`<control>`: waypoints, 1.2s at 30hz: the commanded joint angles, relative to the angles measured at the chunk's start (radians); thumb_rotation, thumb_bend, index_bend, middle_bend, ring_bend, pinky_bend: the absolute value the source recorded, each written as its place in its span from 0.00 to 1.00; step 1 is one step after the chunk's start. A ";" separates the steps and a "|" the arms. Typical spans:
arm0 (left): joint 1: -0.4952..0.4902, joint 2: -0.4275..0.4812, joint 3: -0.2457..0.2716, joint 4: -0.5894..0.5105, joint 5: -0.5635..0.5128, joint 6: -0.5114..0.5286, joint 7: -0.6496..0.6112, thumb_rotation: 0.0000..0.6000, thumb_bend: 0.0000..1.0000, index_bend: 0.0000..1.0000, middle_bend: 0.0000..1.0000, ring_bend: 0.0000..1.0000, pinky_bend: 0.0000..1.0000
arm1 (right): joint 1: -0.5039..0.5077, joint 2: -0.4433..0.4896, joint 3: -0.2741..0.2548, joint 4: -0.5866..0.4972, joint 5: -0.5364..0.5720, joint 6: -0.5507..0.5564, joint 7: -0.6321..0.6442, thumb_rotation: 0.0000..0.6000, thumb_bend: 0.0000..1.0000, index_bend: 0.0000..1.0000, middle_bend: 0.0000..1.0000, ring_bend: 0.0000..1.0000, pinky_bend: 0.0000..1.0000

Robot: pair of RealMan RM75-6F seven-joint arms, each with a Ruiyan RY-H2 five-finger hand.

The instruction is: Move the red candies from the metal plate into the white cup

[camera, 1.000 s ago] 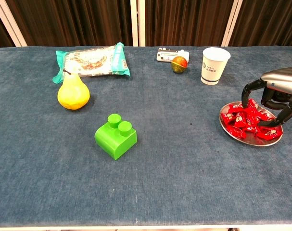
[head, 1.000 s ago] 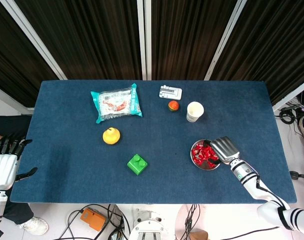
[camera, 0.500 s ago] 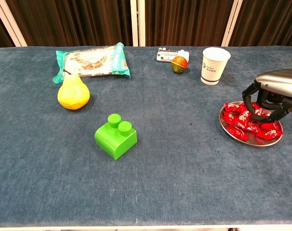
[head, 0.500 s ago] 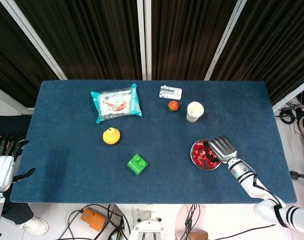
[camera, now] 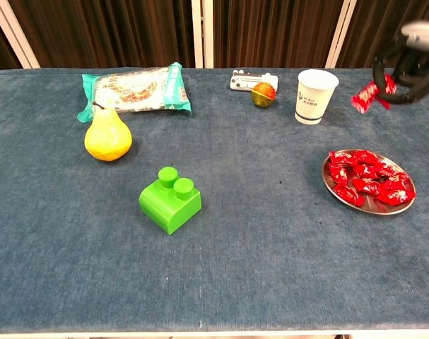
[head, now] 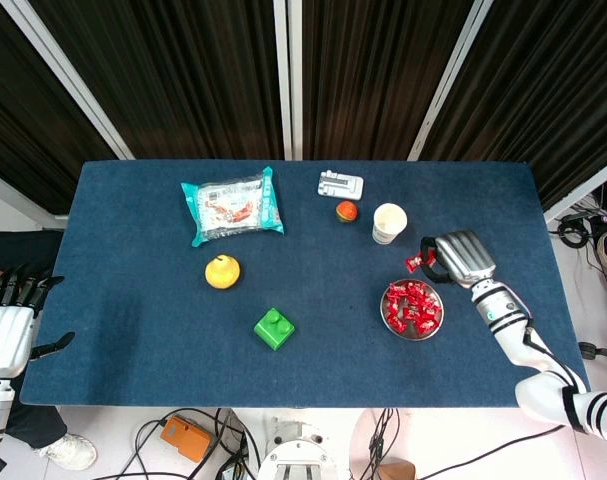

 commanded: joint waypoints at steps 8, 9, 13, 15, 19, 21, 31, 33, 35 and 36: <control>-0.003 0.008 0.000 -0.015 -0.011 -0.010 0.018 1.00 0.04 0.20 0.14 0.03 0.00 | 0.182 -0.070 0.102 0.200 0.194 -0.177 -0.090 1.00 0.56 0.76 0.99 1.00 1.00; -0.002 0.008 0.000 -0.016 -0.013 -0.011 0.018 1.00 0.04 0.20 0.14 0.03 0.00 | 0.197 -0.082 0.103 0.220 0.209 -0.194 -0.100 1.00 0.56 0.76 0.99 1.00 1.00; -0.002 0.009 0.000 -0.016 -0.019 -0.014 0.021 1.00 0.04 0.20 0.14 0.03 0.00 | 0.261 -0.148 0.099 0.314 0.262 -0.252 -0.154 1.00 0.56 0.76 0.99 1.00 1.00; 0.000 0.010 0.000 -0.017 -0.022 -0.013 0.022 1.00 0.04 0.20 0.14 0.03 0.00 | 0.291 -0.185 0.098 0.362 0.290 -0.280 -0.173 1.00 0.56 0.76 0.99 1.00 1.00; 0.004 0.016 0.000 -0.019 -0.029 -0.012 0.023 1.00 0.04 0.20 0.14 0.03 0.00 | 0.335 -0.243 0.090 0.429 0.314 -0.307 -0.202 1.00 0.56 0.76 0.99 1.00 1.00; 0.006 0.017 0.001 -0.018 -0.031 -0.010 0.022 1.00 0.05 0.20 0.14 0.03 0.00 | 0.349 -0.265 0.089 0.448 0.318 -0.311 -0.207 1.00 0.56 0.75 0.99 1.00 1.00; 0.015 0.009 0.007 -0.005 -0.034 -0.009 0.010 1.00 0.05 0.20 0.14 0.03 0.00 | 0.351 -0.283 0.065 0.458 0.292 -0.290 -0.194 1.00 0.56 0.69 0.99 1.00 1.00; 0.015 0.007 0.007 -0.003 -0.032 -0.007 0.007 1.00 0.05 0.20 0.14 0.03 0.00 | 0.344 -0.274 0.061 0.447 0.289 -0.284 -0.189 1.00 0.56 0.67 0.99 1.00 1.00; 0.015 0.006 0.006 -0.001 -0.032 -0.007 0.006 1.00 0.04 0.20 0.14 0.03 0.00 | 0.337 -0.263 0.057 0.436 0.287 -0.277 -0.185 1.00 0.56 0.65 0.99 1.00 1.00; 0.014 0.005 0.006 0.000 -0.032 -0.008 0.005 1.00 0.04 0.20 0.14 0.03 0.00 | 0.334 -0.258 0.056 0.431 0.286 -0.273 -0.184 1.00 0.56 0.65 0.99 1.00 1.00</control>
